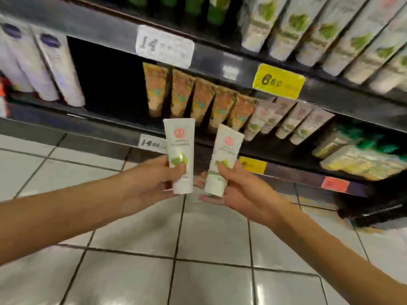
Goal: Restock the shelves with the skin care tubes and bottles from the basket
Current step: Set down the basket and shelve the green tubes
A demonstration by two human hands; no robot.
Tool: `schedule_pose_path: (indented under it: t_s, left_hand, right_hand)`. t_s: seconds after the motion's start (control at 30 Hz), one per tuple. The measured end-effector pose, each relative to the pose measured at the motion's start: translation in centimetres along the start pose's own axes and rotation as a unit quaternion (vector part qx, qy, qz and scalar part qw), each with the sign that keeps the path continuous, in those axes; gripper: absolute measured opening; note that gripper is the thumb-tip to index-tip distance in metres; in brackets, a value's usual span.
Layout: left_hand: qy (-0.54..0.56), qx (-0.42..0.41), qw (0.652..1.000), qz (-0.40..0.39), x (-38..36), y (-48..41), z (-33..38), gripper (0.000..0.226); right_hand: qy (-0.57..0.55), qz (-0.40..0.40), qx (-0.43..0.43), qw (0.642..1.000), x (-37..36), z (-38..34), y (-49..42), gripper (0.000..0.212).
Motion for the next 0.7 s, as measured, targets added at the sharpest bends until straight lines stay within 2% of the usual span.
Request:
schedule_pose_path:
  t_s: [0.1,0.2,0.3,0.37,0.47,0.7]
  left_hand:
    - [0.024,-0.009,0.999,0.022,-3.3,-2.3,-0.9,0.027]
    - [0.039,-0.03,0.998,0.042,-5.7,-3.8,-1.0,0.035]
    - [0.048,-0.049,0.997,0.046,-7.5,-4.7,-0.4,0.038]
    - [0.042,-0.07,0.996,0.043,-8.2,-5.1,0.3,0.042]
    - [0.031,-0.091,0.994,0.042,-8.7,-5.5,1.0,0.049]
    - [0.028,-0.088,0.994,0.049,-8.4,-6.0,0.8,0.048]
  right_hand:
    - [-0.001,0.082,0.021,0.996,7.2,-0.8,-1.2,0.023]
    - [-0.002,0.179,0.1,0.979,12.9,-4.4,-3.0,0.02]
    - [0.068,0.261,0.207,0.94,16.9,-9.1,-4.7,0.031]
    - [0.148,0.301,0.292,0.896,18.2,-12.0,-5.6,0.034]
    - [0.202,0.337,0.355,0.848,19.2,-13.9,-7.7,0.033]
    - [0.25,0.373,0.381,0.808,20.7,-14.2,-11.5,0.038]
Point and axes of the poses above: each hand's wrist, its own y-axis away from the middle knuckle, its own x-axis out of the back of the hand, z = x × y, the point moved 9 cm from there along -y, towards the middle knuckle, and after that the axes turned 13 degrees about z, right-handed, at the moved point
